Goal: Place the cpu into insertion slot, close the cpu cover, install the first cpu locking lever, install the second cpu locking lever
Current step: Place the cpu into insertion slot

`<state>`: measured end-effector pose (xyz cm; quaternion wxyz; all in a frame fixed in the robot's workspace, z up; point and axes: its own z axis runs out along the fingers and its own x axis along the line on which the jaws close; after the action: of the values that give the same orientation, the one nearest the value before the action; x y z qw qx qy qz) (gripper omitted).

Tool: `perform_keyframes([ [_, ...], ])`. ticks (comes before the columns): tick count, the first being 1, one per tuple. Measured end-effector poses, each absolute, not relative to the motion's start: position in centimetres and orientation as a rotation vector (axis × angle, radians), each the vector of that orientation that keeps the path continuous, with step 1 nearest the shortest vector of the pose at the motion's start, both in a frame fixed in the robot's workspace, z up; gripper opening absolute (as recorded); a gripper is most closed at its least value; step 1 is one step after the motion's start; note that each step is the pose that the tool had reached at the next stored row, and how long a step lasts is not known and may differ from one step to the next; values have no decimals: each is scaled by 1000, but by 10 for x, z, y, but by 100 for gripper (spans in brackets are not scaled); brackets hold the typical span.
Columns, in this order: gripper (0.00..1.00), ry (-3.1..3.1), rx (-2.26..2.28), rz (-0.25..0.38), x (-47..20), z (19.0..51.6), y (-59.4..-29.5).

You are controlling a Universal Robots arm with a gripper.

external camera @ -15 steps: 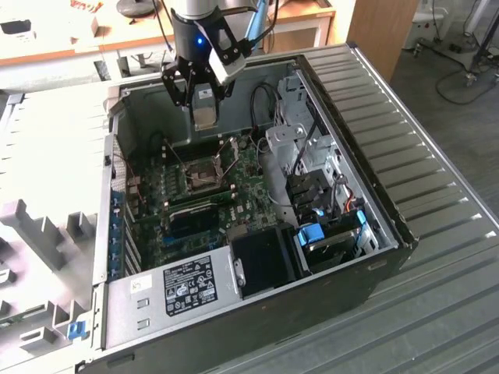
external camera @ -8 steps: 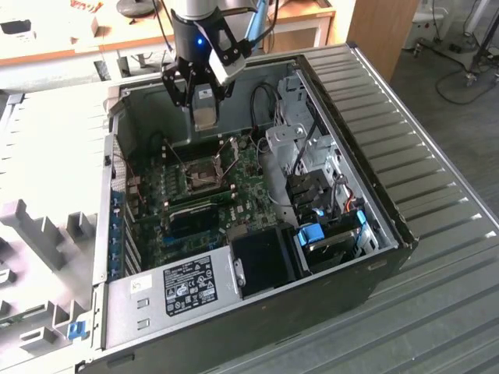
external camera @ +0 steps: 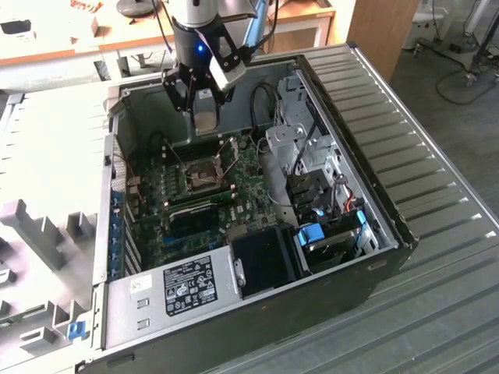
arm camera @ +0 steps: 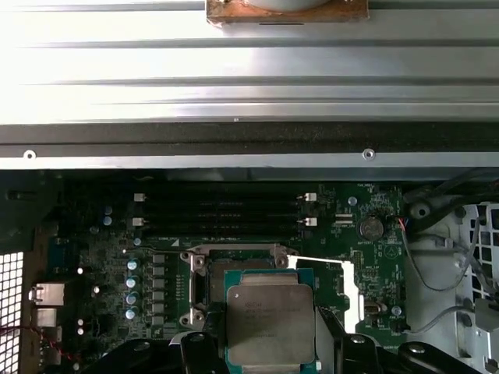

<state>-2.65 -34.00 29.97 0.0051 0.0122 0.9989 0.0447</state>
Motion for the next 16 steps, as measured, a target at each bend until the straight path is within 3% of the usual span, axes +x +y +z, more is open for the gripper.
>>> perform_keyframes([
  [16,54,3128,38,140,-27,293,-340],
])
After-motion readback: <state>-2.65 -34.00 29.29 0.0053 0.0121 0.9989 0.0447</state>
